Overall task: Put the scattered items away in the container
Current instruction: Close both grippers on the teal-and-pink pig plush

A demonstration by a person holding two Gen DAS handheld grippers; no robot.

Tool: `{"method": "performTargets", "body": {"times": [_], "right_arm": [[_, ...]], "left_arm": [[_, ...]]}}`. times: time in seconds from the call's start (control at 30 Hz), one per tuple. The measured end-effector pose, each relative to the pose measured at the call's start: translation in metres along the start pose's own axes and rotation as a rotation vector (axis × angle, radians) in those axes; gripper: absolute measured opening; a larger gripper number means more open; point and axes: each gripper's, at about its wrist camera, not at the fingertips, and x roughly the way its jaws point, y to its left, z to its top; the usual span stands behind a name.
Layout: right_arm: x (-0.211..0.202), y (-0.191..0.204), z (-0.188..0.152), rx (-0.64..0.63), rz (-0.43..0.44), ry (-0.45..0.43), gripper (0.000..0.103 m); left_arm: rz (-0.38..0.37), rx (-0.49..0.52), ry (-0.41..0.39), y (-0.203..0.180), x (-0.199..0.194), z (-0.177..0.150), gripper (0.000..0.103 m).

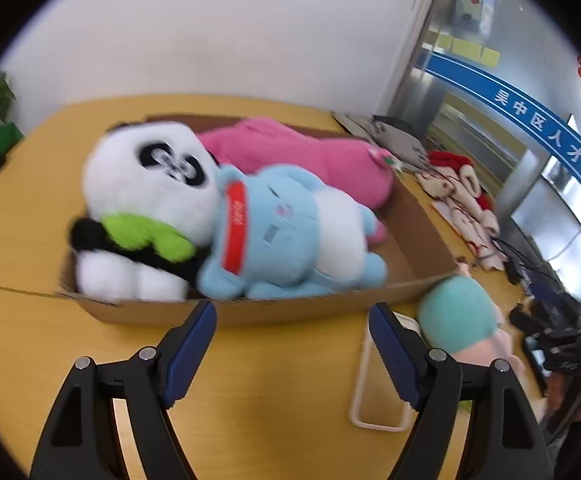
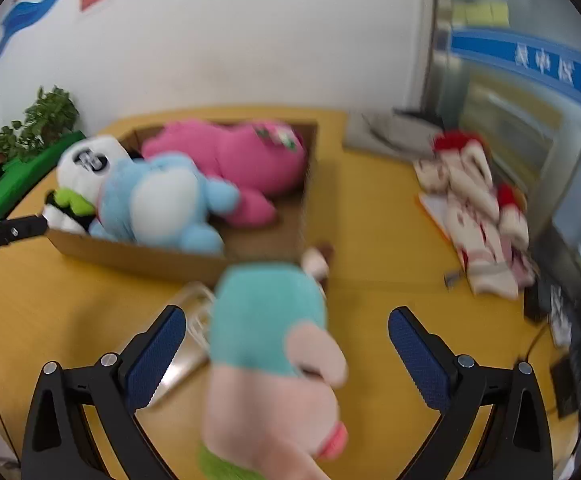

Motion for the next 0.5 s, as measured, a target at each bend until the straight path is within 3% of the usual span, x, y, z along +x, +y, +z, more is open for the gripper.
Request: {"method": "performTargets", "body": {"times": [0.1,0.2,0.33,0.4,0.5], "right_arm": [[0.031,-0.013,-0.031,0.074,0.034,0.133,0.103],[0.047,-0.013,-0.050,0.189,0.245,0.187,0.100],[0.058,0.027,-0.066,0.101,0.311,0.232,0.087],[0.056,0.046,-0.072,0.040,0.296,0.225,0.085],[0.052,0.049,-0.081,0.071,0.359,0.214,0.081]], "left_arm": [[-0.077,-0.024,0.073,-0.014,0.025,-0.007,0.079],[-0.173,-0.045,0.169,-0.027,0.049,-0.014,0.079],[-0.287,-0.050,0.242,-0.046,0.073,-0.024,0.079],[-0.340,-0.065,0.276,-0.053,0.087,-0.028,0.079],[-0.442,-0.140,0.293,-0.055,0.106,-0.032,0.079]]}}
